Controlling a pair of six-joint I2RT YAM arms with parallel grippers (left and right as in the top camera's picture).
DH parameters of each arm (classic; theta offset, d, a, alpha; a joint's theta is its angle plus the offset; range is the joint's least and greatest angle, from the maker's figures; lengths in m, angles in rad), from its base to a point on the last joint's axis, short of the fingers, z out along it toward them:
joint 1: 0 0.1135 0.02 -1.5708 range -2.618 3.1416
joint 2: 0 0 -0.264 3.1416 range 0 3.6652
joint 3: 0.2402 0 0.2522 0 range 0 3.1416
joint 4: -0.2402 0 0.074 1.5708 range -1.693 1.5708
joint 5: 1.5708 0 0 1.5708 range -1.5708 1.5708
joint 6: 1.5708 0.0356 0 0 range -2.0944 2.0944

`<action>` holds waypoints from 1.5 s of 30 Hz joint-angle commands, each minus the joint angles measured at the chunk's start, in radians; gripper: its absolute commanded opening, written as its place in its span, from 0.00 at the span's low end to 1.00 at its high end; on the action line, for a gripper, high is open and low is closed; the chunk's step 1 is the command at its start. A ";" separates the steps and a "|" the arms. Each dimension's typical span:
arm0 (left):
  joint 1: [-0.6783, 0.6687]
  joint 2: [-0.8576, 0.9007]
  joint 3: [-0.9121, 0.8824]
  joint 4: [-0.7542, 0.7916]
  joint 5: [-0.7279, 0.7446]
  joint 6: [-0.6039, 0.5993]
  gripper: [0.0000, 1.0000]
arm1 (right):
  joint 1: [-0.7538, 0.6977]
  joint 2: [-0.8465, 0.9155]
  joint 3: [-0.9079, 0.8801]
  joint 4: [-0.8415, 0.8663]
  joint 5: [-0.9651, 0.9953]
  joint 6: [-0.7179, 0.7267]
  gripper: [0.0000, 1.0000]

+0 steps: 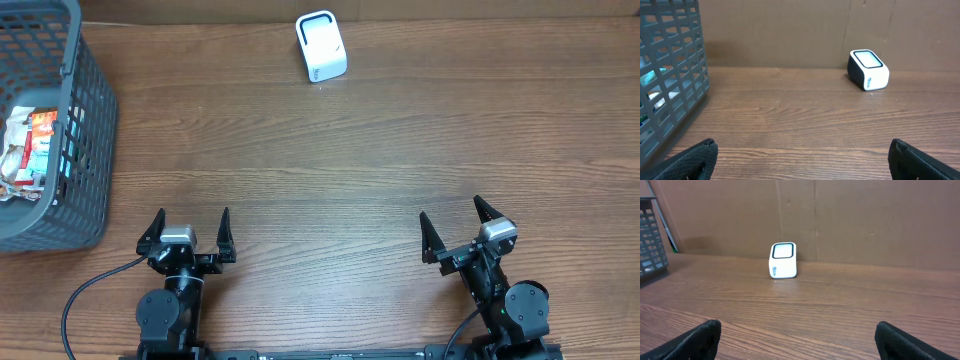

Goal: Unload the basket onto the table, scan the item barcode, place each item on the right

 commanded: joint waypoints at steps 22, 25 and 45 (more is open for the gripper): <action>-0.005 -0.010 -0.004 0.003 -0.009 0.022 1.00 | 0.003 -0.010 -0.011 0.004 -0.001 0.003 1.00; -0.005 -0.010 -0.004 0.006 -0.022 0.031 1.00 | 0.003 -0.010 -0.011 0.004 -0.001 0.003 1.00; -0.005 0.009 0.324 -0.330 0.114 0.049 1.00 | 0.003 -0.010 -0.011 0.004 -0.001 0.003 1.00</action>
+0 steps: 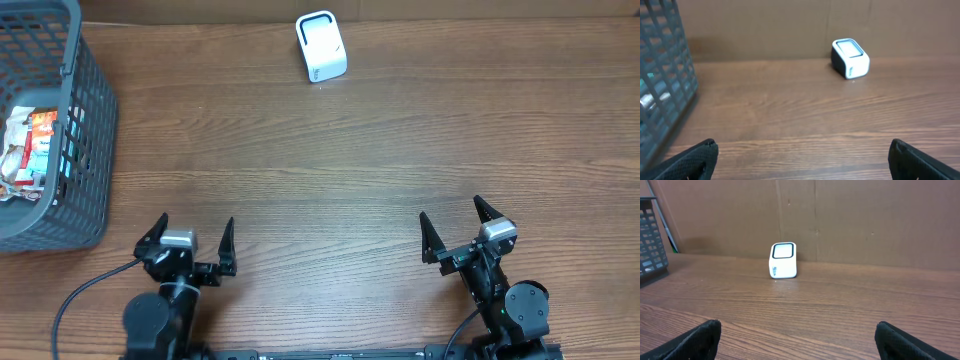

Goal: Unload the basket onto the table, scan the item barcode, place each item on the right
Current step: 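Reach the left gripper into the grey basket toward the snack packs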

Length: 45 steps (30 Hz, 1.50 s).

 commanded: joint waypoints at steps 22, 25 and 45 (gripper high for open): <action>-0.005 1.234 1.674 -1.078 0.062 0.150 1.00 | 0.003 -0.010 -0.011 0.003 -0.002 0.002 1.00; -0.005 1.324 1.715 -1.077 0.063 0.149 1.00 | 0.003 -0.010 -0.011 0.003 -0.002 0.002 1.00; 0.416 1.492 1.715 -0.650 -0.164 0.283 1.00 | 0.003 -0.010 -0.011 0.003 -0.002 0.002 1.00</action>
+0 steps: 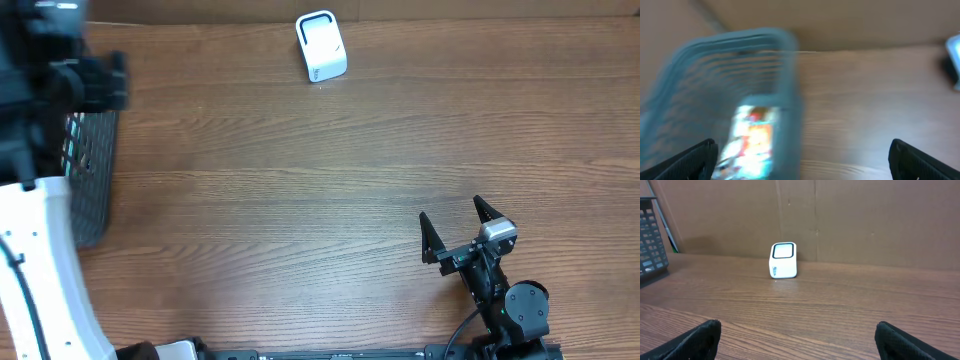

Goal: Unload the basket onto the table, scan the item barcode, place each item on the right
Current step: 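Reach the left gripper into the grey basket toward the snack packs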

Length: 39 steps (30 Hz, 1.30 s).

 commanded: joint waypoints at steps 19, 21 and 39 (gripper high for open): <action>0.438 0.315 0.022 -0.021 0.290 0.173 0.99 | 0.003 -0.010 -0.011 0.004 -0.001 0.003 1.00; 0.438 0.354 0.022 -0.026 0.304 0.201 0.99 | 0.003 -0.010 -0.011 0.004 -0.001 0.003 1.00; 0.428 0.599 0.021 -0.050 0.425 0.362 1.00 | 0.003 -0.010 -0.011 0.004 -0.001 0.003 1.00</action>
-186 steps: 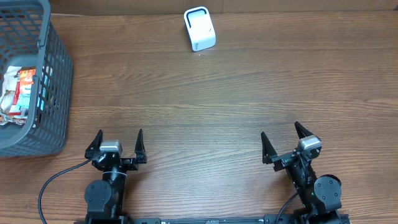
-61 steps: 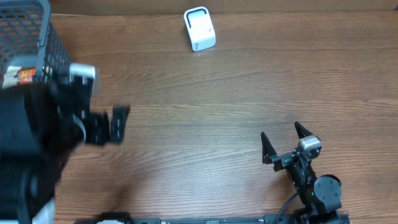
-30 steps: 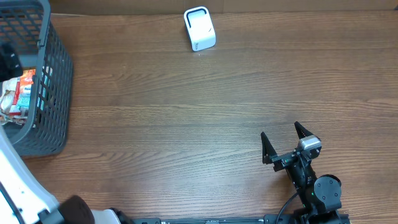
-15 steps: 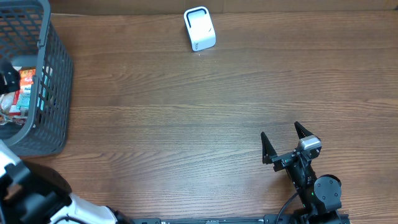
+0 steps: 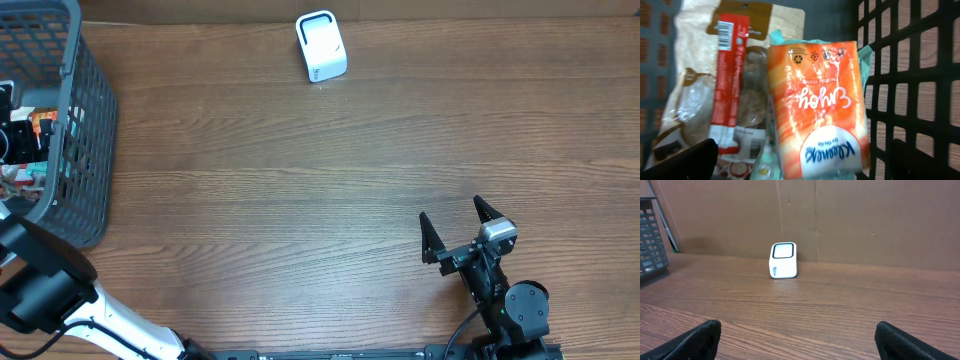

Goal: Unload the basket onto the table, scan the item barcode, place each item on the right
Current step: 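Reach the left gripper into the grey basket toward the snack packs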

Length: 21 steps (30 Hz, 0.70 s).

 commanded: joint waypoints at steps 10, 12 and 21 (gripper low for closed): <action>-0.022 0.130 0.013 -0.002 0.046 0.045 1.00 | 0.003 -0.010 -0.011 0.004 -0.002 0.003 1.00; -0.025 0.129 0.014 0.010 0.047 0.044 1.00 | 0.003 -0.010 -0.011 0.004 -0.002 0.003 1.00; -0.029 0.114 0.034 0.008 0.039 0.041 1.00 | 0.003 -0.010 -0.011 0.004 -0.002 0.003 1.00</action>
